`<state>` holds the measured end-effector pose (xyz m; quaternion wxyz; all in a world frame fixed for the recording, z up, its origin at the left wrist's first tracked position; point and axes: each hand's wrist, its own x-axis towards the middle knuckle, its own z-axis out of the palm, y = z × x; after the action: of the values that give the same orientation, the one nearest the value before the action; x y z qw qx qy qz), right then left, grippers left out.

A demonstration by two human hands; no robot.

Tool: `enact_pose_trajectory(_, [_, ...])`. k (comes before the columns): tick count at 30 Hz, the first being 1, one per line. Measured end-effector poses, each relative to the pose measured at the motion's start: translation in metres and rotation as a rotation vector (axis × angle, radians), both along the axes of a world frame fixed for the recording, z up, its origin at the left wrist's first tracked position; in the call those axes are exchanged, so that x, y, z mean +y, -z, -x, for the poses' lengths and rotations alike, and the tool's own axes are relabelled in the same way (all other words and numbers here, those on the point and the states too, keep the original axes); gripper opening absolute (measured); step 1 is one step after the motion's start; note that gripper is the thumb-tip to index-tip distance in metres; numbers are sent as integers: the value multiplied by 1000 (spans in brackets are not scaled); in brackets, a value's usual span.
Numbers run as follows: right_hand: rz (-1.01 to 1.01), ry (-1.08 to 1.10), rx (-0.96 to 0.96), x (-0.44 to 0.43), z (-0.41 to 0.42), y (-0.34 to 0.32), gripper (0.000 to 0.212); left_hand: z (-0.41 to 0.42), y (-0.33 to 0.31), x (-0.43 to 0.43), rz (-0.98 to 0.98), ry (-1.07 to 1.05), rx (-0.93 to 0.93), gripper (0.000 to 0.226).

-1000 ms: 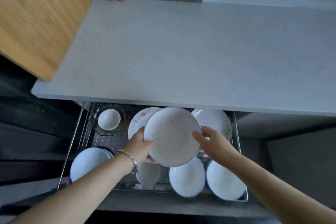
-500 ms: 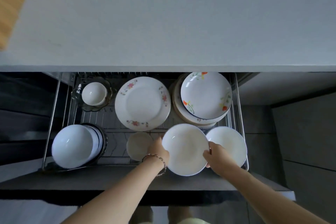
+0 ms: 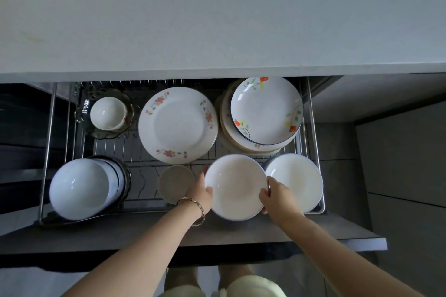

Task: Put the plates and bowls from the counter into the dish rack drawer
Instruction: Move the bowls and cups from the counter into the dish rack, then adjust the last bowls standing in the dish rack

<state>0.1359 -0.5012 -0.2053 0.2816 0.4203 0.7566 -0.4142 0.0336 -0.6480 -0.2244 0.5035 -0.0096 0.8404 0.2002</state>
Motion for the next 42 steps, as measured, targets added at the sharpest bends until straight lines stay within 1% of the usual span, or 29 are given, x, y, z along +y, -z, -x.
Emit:
enact_pose_trajectory(2, [-10,-1,-9,0,2,1,26,2,-1,1,12,20,-9,48])
enact_pose_trajectory(5, [-28,-10,-44,-1,3,1,28,2,-3,1,49,-28,-66,42])
enact_pose_trajectory(6, [-35,-8,-55,-1,3,0,31,2,-5,2,62,-41,-82,42])
enact_pose_trajectory(8, [-51,-8,-85,0,3,-4,41,0,-9,1,84,-48,-79,52])
enact_pose_trajectory(10, [-72,-13,-108,2,1,-12,48,-2,-19,-5,79,-97,2,58])
enact_pose_trajectory(11, [-89,-12,-114,3,0,-17,49,-3,-25,-10,53,-134,88,56])
enact_pose_trajectory(13, [-106,-5,-111,4,-5,-29,42,-4,-39,-25,-37,-214,226,45])
enact_pose_trajectory(14, [-101,11,-91,3,-9,-35,34,-4,-47,-34,-88,-271,225,39])
enact_pose_trajectory(16, [-74,62,-34,-2,-18,-49,14,-5,-66,-52,-187,-409,104,25])
enact_pose_trajectory(18, [-64,76,4,-14,-30,-62,28,-8,-84,-73,-245,-510,-25,19])
enact_pose_trajectory(20, [-69,110,11,-31,-45,-71,34,-13,-94,-99,-253,-522,-57,24])
enact_pose_trajectory(22, [-49,219,19,-51,-59,-74,36,-20,-98,-127,-239,-522,-81,25])
enact_pose_trajectory(25, [142,543,-22,-87,-75,-78,33,-36,-97,-168,-204,-580,-225,22])
enact_pose_trajectory(27, [219,659,-64,-111,-83,-77,31,-47,-95,-188,-198,-613,-314,19])
enact_pose_trajectory(29, [253,735,-38,-129,-85,-76,31,-57,-95,-199,-236,-708,-350,15])
enact_pose_trajectory(31, [252,829,42,-137,-81,-74,32,-61,-93,-199,-285,-800,-321,26])
enact_pose_trajectory(33, [250,964,127,-136,-77,-71,40,-63,-91,-194,-314,-869,-280,39])
enact_pose_trajectory(34, [258,1009,154,-133,-75,-70,42,-63,-89,-191,-341,-926,-275,42])
enact_pose_trajectory(36, [281,1085,183,-127,-70,-66,40,-63,-85,-185,-404,-1088,-289,41])
enact_pose_trajectory(38, [287,1161,197,-122,-68,-60,33,-60,-80,-179,-451,-1223,-300,40])
enact_pose_trajectory(39, [289,1186,197,-120,-67,-57,31,-59,-78,-176,-462,-1258,-294,39])
enact_pose_trajectory(42, [307,1217,205,-116,-70,-51,36,-59,-71,-170,-450,-1288,-238,39])
